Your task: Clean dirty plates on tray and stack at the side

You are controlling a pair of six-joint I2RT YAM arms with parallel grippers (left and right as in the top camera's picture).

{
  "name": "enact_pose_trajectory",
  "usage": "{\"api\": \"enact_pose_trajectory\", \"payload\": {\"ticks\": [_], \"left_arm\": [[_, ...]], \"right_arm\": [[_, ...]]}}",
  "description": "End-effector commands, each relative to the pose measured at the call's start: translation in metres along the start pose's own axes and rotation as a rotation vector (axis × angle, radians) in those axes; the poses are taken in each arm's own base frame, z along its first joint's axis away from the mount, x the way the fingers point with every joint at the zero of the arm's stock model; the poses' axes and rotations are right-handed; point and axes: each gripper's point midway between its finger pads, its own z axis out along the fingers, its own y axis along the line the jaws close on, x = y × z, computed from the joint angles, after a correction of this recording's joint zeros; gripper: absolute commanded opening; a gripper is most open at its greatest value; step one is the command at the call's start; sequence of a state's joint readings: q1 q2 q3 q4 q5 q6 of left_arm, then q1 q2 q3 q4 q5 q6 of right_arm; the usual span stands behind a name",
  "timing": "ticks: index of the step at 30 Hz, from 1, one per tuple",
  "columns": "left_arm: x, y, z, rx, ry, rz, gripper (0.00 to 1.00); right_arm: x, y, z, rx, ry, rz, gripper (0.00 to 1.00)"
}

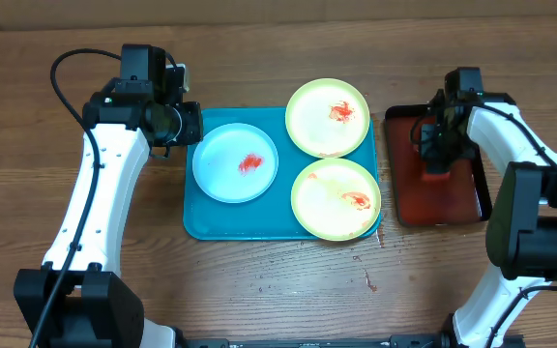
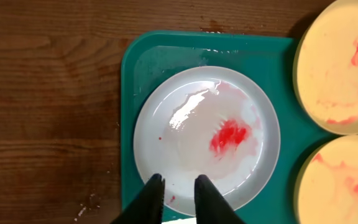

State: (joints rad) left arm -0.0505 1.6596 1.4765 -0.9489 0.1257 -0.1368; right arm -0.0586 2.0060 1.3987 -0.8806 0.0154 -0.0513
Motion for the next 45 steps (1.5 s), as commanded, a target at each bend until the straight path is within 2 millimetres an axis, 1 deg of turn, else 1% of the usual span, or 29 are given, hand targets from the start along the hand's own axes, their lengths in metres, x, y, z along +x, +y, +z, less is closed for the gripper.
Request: {"api": "enact_pose_trajectory", "payload": {"ticks": [1, 3, 6, 8, 11, 13, 14, 16, 18, 19, 21, 23, 26, 28, 30, 35, 38, 40, 41, 43, 45], "left_arm": [[-0.010, 0.000, -0.010, 0.001, -0.040, -0.002, 0.11], [-0.010, 0.000, -0.010, 0.001, -0.039, -0.013, 0.05], [-0.010, -0.001, -0.010, 0.002, -0.039, -0.028, 0.04], [-0.009, 0.000, -0.010, 0.001, -0.035, -0.029, 0.04], [-0.009, 0.000, -0.010, 0.001, -0.033, -0.036, 0.04], [-0.009, 0.000, -0.010, 0.001, -0.034, -0.036, 0.24], [-0.009, 0.000, -0.010, 0.000, -0.035, -0.036, 0.38], [-0.010, 0.000, -0.009, 0.000, -0.035, -0.036, 0.59], [-0.010, 0.001, -0.008, -0.004, -0.034, -0.036, 0.72], [-0.009, 0.001, -0.007, -0.006, -0.031, -0.037, 0.77], [-0.008, 0.003, -0.003, -0.014, -0.020, -0.039, 0.83], [-0.007, 0.008, -0.001, -0.035, -0.011, -0.058, 0.85], [-0.005, 0.017, 0.007, -0.065, 0.008, -0.087, 0.90], [-0.003, 0.021, 0.016, -0.069, 0.027, -0.093, 0.90], [0.000, 0.021, 0.028, -0.063, 0.058, -0.095, 0.87], [0.011, 0.008, 0.065, 0.039, 0.145, -0.052, 0.71], [0.019, 0.009, 0.083, 0.054, 0.191, -0.027, 0.53], [0.022, 0.008, 0.087, 0.067, 0.206, 0.003, 0.46], [0.023, 0.008, 0.089, 0.073, 0.213, 0.020, 0.45], [0.025, 0.009, 0.092, 0.072, 0.222, 0.039, 0.46], [0.028, 0.013, 0.095, 0.049, 0.234, 0.046, 0.49]], "right_arm": [[-0.024, 0.008, -0.026, -0.063, -0.056, 0.033, 0.04], [-0.032, 0.008, -0.047, -0.066, -0.067, 0.055, 0.04], [-0.038, 0.013, -0.076, -0.093, -0.070, 0.054, 0.04], [-0.037, 0.017, -0.091, -0.116, -0.058, 0.054, 0.04], [-0.034, 0.030, -0.109, -0.188, -0.036, 0.051, 0.04], [-0.033, 0.041, -0.119, -0.252, -0.029, 0.050, 0.04], [-0.033, 0.049, -0.123, -0.291, -0.029, 0.049, 0.04], [-0.032, 0.067, -0.132, -0.374, -0.033, 0.037, 0.04], [-0.033, 0.080, -0.137, -0.410, -0.039, 0.035, 0.04], [-0.034, 0.084, -0.137, -0.412, -0.039, 0.044, 0.04], [-0.034, 0.095, -0.138, -0.418, -0.040, 0.048, 0.04], [-0.034, 0.105, -0.139, -0.432, -0.043, 0.031, 0.04], [-0.031, 0.138, -0.144, -0.501, -0.044, -0.031, 0.04], [-0.028, 0.162, -0.147, -0.524, -0.049, -0.071, 0.04], [-0.027, 0.185, -0.149, -0.536, -0.061, -0.081, 0.04], [-0.028, 0.231, -0.152, -0.528, -0.114, -0.079, 0.04], [-0.024, 0.253, -0.153, -0.536, -0.134, -0.109, 0.04], [-0.022, 0.257, -0.150, -0.526, -0.134, -0.119, 0.04], [-0.021, 0.258, -0.149, -0.523, -0.132, -0.123, 0.04], [-0.020, 0.259, -0.145, -0.519, -0.121, -0.124, 0.04], [-0.019, 0.259, -0.141, -0.514, -0.109, -0.122, 0.04]]}}
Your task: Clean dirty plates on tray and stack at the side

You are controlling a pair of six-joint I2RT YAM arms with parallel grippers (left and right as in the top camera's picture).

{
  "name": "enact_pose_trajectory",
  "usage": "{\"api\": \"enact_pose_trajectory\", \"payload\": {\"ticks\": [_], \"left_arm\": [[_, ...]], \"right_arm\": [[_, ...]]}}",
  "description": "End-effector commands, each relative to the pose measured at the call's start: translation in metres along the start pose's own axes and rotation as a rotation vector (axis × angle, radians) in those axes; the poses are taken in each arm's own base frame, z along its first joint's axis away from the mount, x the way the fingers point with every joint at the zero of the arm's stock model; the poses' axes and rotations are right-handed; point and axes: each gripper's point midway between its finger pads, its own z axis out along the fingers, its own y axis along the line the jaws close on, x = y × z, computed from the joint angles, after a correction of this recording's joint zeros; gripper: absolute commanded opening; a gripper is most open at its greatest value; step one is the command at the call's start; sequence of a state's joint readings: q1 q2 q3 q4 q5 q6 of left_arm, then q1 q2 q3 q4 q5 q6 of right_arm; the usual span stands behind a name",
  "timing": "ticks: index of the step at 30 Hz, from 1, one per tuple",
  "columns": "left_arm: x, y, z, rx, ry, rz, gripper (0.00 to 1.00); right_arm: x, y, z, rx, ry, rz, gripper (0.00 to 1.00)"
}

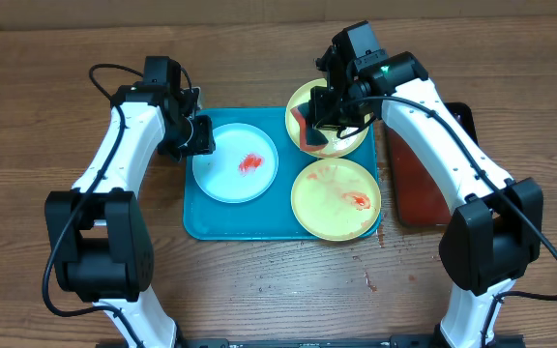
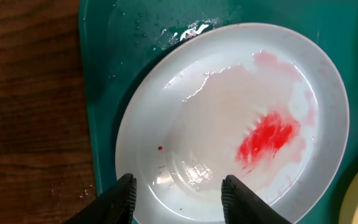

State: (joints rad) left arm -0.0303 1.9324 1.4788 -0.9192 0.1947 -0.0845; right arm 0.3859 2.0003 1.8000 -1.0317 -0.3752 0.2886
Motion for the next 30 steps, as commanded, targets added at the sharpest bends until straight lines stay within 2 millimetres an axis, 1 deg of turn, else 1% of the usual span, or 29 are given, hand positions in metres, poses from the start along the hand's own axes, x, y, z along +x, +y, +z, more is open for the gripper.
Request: {"api": "enact_pose_trajectory", "payload": {"ticks": [1, 4, 6, 8, 10, 11, 14, 15, 18, 20, 23, 30], "left_arm": [[-0.005, 0.004, 0.001, -0.014, -0.001, 0.051, 0.50], [0.000, 0.017, 0.006, -0.084, 0.024, 0.047, 0.53], [0.003, 0.025, 0.009, -0.124, 0.043, 0.044, 0.51], [0.005, 0.025, 0.014, -0.116, 0.056, 0.042, 0.47], [0.007, 0.019, 0.020, -0.080, 0.073, 0.039, 0.40], [0.010, 0.016, 0.023, -0.059, 0.087, 0.038, 0.39], [0.019, 0.014, 0.032, -0.057, 0.133, 0.028, 0.38], [0.021, 0.016, 0.034, -0.063, 0.142, 0.018, 0.38], [0.022, 0.030, 0.034, -0.144, 0.147, -0.041, 0.38], [0.023, 0.034, 0.034, -0.160, 0.149, -0.054, 0.38], [0.024, 0.034, 0.033, -0.163, 0.152, -0.068, 0.37], [0.022, 0.022, 0.036, -0.112, 0.145, -0.076, 0.28]], "right_arm": [[-0.010, 0.000, -0.011, 0.008, -0.042, 0.012, 0.04], [-0.008, -0.001, -0.008, 0.012, -0.031, -0.003, 0.04], [-0.008, -0.002, -0.006, 0.014, -0.027, -0.004, 0.04], [-0.008, -0.003, -0.004, 0.015, -0.025, -0.003, 0.04], [-0.008, -0.004, -0.004, 0.015, -0.024, -0.002, 0.04], [-0.008, -0.003, -0.004, 0.015, -0.024, -0.003, 0.04], [-0.008, -0.003, -0.004, 0.015, -0.024, -0.003, 0.04], [-0.008, -0.003, -0.004, 0.015, -0.024, -0.003, 0.04], [-0.007, -0.004, -0.004, 0.017, -0.019, -0.001, 0.04], [-0.007, -0.004, -0.004, 0.017, -0.018, -0.001, 0.04], [-0.007, -0.004, -0.004, 0.017, -0.019, -0.001, 0.04], [-0.007, -0.004, -0.004, 0.017, -0.019, 0.000, 0.04]]}}
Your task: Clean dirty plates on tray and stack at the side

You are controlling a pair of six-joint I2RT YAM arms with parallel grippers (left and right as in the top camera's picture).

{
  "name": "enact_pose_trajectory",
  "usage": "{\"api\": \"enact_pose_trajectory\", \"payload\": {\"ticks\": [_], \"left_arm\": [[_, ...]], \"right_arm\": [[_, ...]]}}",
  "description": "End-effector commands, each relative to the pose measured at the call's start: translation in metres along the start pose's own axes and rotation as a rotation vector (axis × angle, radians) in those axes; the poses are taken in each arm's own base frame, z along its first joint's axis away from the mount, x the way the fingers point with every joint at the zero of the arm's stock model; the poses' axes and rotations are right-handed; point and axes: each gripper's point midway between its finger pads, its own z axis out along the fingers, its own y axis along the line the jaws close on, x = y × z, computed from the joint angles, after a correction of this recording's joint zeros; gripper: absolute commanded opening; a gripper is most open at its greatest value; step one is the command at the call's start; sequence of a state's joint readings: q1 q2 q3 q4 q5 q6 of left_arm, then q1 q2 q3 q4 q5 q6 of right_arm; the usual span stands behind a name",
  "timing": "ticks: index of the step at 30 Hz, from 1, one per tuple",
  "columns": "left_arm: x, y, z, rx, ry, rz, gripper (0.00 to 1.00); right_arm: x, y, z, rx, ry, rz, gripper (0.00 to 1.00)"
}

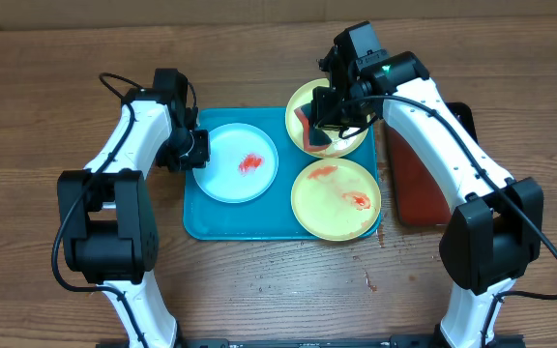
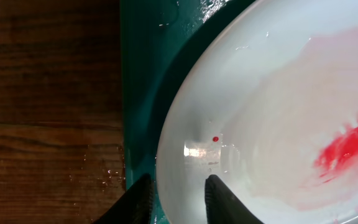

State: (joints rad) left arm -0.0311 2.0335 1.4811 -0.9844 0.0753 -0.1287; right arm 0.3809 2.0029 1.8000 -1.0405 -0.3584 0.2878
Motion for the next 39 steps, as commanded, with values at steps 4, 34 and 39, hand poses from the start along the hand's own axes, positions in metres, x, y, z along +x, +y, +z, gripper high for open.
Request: {"api": "enact_pose_trajectory", "payload": {"ticks": [4, 34, 39], "left_arm": [[-0.004, -0.010, 0.004, 0.023, 0.001, -0.014, 0.29], [0.007, 0.004, 0.021, -0.049, 0.019, -0.064, 0.23], [0.010, 0.005, 0.023, -0.051, 0.027, -0.064, 0.22]], "right_arm": [[-0.006, 0.002, -0.004, -0.003, -0.019, -0.008, 0.03], [-0.005, -0.003, -0.004, 0.022, -0.018, -0.003, 0.04], [-0.006, -0.003, -0.004, 0.022, -0.019, -0.004, 0.04]]}}
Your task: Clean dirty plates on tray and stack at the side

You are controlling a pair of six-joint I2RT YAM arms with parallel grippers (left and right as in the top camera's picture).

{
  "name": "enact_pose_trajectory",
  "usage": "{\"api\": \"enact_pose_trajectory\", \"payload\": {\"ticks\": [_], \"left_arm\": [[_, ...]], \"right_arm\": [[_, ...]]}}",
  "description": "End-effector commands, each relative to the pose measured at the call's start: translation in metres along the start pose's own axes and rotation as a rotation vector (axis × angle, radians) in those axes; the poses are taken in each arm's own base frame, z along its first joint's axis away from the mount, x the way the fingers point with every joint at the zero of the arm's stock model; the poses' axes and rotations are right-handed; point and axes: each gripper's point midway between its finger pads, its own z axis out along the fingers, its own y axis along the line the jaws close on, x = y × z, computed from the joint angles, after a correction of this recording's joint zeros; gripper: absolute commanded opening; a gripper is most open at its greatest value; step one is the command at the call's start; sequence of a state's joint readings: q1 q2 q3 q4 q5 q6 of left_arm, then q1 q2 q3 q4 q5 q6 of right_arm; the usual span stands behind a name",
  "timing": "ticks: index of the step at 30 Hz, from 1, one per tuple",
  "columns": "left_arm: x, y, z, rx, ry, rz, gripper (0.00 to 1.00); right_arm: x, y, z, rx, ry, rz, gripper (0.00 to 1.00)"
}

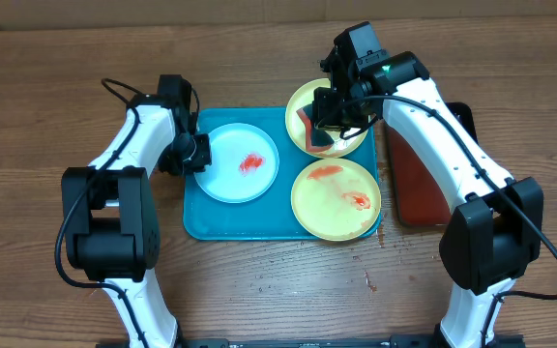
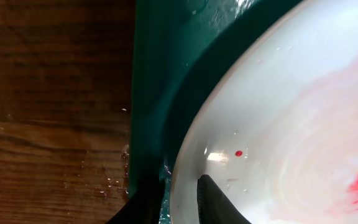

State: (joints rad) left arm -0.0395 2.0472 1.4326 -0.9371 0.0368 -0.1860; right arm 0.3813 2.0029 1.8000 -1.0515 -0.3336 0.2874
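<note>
A teal tray (image 1: 240, 227) holds a white plate (image 1: 235, 162) with a red smear and two yellow-green plates. My left gripper (image 1: 193, 155) is at the white plate's left rim. In the left wrist view its fingers (image 2: 178, 182) straddle that rim, one over the tray (image 2: 154, 74), one inside the white plate (image 2: 291, 124), shut on it. My right gripper (image 1: 325, 130) presses a dark red sponge (image 1: 305, 126) onto the upper yellow plate (image 1: 346, 95). The lower yellow plate (image 1: 337, 198) carries red smears.
A dark red tray (image 1: 433, 188) lies on the wooden table right of the teal tray. A few red specks mark the wood near the teal tray's front right corner (image 1: 367, 280). Both arms' bases stand at the front edge.
My left gripper's fingers have drawn closer together on the white plate's rim. The right gripper with the sponge stays on the upper yellow plate, hardly moved.
First my left gripper hovered nearly shut over the white plate, and the right one was over the dark red tray. Then the left stood open at the plate's edge while the right held the sponge on the upper yellow plate. The left then straddled the rim, now gripping it.
</note>
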Motion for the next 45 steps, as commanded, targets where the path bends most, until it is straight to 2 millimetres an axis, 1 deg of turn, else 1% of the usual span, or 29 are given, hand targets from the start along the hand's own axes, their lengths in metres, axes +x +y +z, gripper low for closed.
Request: {"api": "enact_pose_trajectory", "payload": {"ticks": [1, 6, 8, 10, 12, 13, 19, 22, 25, 29, 33, 37, 41, 45], "left_arm": [[0.004, 0.000, 0.007, -0.014, 0.017, -0.014, 0.23], [0.002, 0.000, 0.007, -0.013, 0.009, -0.013, 0.23], [0.002, -0.001, 0.007, -0.007, 0.006, -0.013, 0.21], [0.001, -0.005, 0.007, 0.016, 0.004, -0.013, 0.16], [0.000, -0.010, 0.007, 0.045, 0.001, -0.013, 0.06], [-0.001, -0.012, 0.007, 0.056, 0.000, -0.013, 0.04], [-0.001, -0.015, 0.007, 0.070, 0.001, -0.012, 0.05], [0.002, -0.018, 0.006, 0.087, 0.013, -0.013, 0.04], [0.004, -0.021, 0.006, 0.110, 0.024, -0.013, 0.04], [0.004, -0.032, 0.004, 0.169, 0.027, -0.012, 0.05], [0.003, -0.043, 0.002, 0.236, 0.026, -0.006, 0.04], [0.005, -0.049, 0.001, 0.271, 0.033, 0.013, 0.04], [0.009, -0.048, 0.001, 0.270, 0.051, 0.016, 0.04], [0.010, -0.048, 0.000, 0.269, 0.054, 0.019, 0.04]], "right_arm": [[-0.007, 0.002, -0.004, -0.006, -0.021, -0.007, 0.04], [-0.007, 0.002, -0.004, -0.006, -0.022, -0.008, 0.04], [-0.007, 0.002, -0.004, -0.006, -0.022, -0.008, 0.04], [-0.007, 0.002, -0.004, -0.006, -0.023, -0.008, 0.04], [-0.008, 0.001, -0.004, -0.003, -0.024, -0.008, 0.04], [-0.008, 0.001, -0.004, -0.003, -0.024, -0.008, 0.04], [-0.012, 0.004, -0.002, -0.011, -0.042, -0.012, 0.04], [-0.014, 0.007, 0.004, -0.018, -0.047, -0.018, 0.04], [-0.013, 0.015, 0.015, -0.028, -0.037, -0.010, 0.04], [-0.005, 0.027, 0.038, -0.031, -0.009, -0.005, 0.04], [-0.001, 0.031, 0.060, 0.028, -0.017, 0.015, 0.04], [-0.001, 0.037, 0.075, 0.064, -0.044, 0.011, 0.04], [0.001, 0.036, 0.091, 0.113, -0.059, 0.013, 0.04], [0.003, 0.026, 0.108, 0.176, -0.065, 0.020, 0.04]]}}
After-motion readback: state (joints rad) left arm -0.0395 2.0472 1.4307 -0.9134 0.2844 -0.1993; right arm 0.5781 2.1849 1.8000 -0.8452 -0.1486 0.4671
